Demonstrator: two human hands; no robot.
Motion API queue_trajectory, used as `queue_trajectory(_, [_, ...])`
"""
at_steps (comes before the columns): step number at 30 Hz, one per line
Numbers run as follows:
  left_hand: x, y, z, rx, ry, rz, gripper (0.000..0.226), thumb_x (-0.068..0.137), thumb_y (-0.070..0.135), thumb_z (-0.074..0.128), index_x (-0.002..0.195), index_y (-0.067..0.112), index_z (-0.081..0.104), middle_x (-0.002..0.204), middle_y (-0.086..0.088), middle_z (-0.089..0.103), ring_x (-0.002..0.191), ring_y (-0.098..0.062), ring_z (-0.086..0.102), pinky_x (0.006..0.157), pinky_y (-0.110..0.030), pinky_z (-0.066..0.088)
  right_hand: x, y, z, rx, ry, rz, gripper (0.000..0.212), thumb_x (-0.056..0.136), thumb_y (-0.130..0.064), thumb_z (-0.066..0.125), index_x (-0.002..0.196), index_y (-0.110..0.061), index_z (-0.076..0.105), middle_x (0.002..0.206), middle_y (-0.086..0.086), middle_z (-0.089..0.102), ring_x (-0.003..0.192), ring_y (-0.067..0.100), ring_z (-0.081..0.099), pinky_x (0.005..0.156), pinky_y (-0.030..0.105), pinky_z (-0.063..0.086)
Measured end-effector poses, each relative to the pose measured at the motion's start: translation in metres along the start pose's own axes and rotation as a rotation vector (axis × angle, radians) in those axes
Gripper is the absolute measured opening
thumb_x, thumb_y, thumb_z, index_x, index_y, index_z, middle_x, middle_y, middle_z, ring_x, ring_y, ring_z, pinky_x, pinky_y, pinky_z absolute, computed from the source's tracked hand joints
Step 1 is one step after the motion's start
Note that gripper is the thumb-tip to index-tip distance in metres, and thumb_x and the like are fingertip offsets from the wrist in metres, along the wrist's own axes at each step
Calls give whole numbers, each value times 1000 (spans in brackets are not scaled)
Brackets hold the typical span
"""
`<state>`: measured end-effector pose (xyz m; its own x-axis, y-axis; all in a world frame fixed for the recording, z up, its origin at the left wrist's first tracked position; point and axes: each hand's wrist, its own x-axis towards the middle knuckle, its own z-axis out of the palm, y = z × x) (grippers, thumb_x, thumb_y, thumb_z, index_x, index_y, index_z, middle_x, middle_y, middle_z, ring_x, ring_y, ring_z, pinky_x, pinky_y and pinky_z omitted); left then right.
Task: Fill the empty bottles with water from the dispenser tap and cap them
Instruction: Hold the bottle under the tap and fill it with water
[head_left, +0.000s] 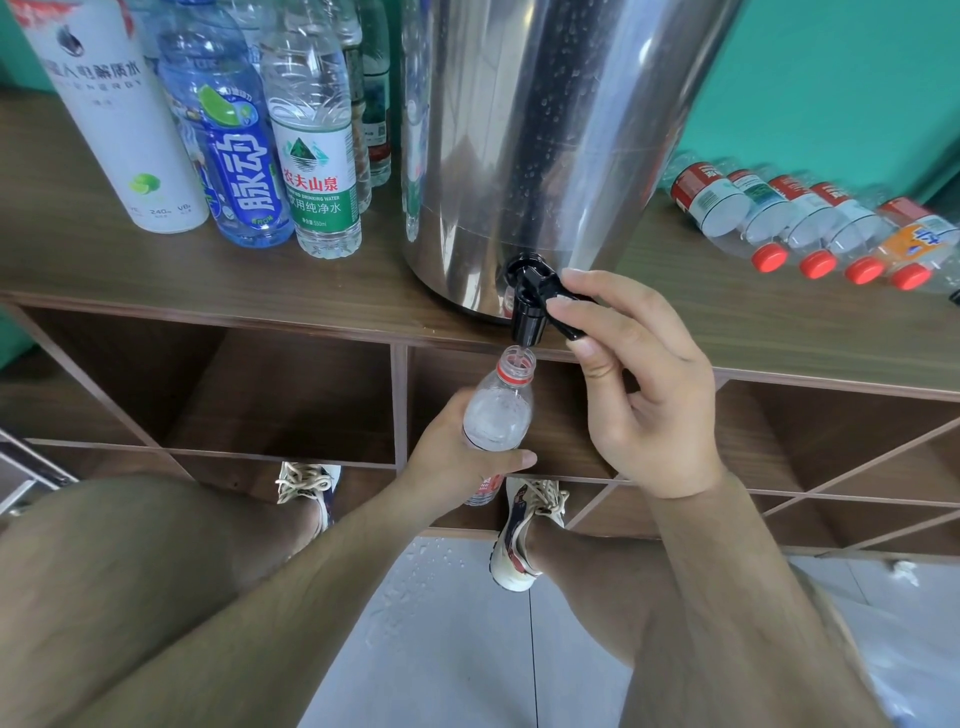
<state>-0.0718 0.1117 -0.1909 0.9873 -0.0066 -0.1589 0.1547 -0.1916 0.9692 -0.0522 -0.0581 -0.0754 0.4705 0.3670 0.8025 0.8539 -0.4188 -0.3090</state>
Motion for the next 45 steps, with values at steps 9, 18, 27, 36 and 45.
queue_trajectory(9, [0, -2, 0, -31, -4, 3, 75, 75, 30, 92, 130, 42, 43, 121, 20, 57, 111, -5, 57, 84, -16, 46, 0, 2, -1, -4, 1, 2, 31, 98, 13, 57, 122, -1, 70, 132, 15, 64, 124, 25, 64, 104, 36, 50])
queue_trajectory(18, [0, 0, 0, -8, 1, 2, 74, 75, 31, 91, 128, 44, 41, 116, 23, 55, 106, -2, 56, 77, -10, 42, 1, 2, -1, -1, -1, -9, 38, 95, 19, 56, 123, -3, 68, 132, 12, 63, 124, 23, 63, 104, 32, 49])
queue_trajectory(27, [0, 1, 1, -5, 4, 1, 74, 76, 30, 91, 127, 44, 40, 116, 24, 54, 106, -2, 56, 76, -10, 41, 1, 1, -1, 3, 1, -8, 39, 95, 21, 55, 124, -3, 68, 131, 13, 63, 125, 17, 62, 104, 27, 47])
queue_trajectory(36, [-1, 0, 0, -2, 0, -3, 72, 76, 29, 91, 126, 43, 40, 114, 25, 54, 103, 0, 56, 76, -9, 42, 1, 1, -1, -4, 6, 5, 33, 97, 16, 56, 121, -3, 69, 132, 13, 63, 123, 19, 62, 104, 31, 48])
queue_trajectory(45, [-2, 0, 1, 11, -1, -6, 73, 77, 29, 90, 127, 43, 40, 114, 25, 53, 102, -2, 56, 83, -14, 44, 0, 2, 0, 9, 1, 11, 34, 98, 15, 55, 123, -4, 68, 132, 15, 63, 122, 24, 63, 99, 35, 53])
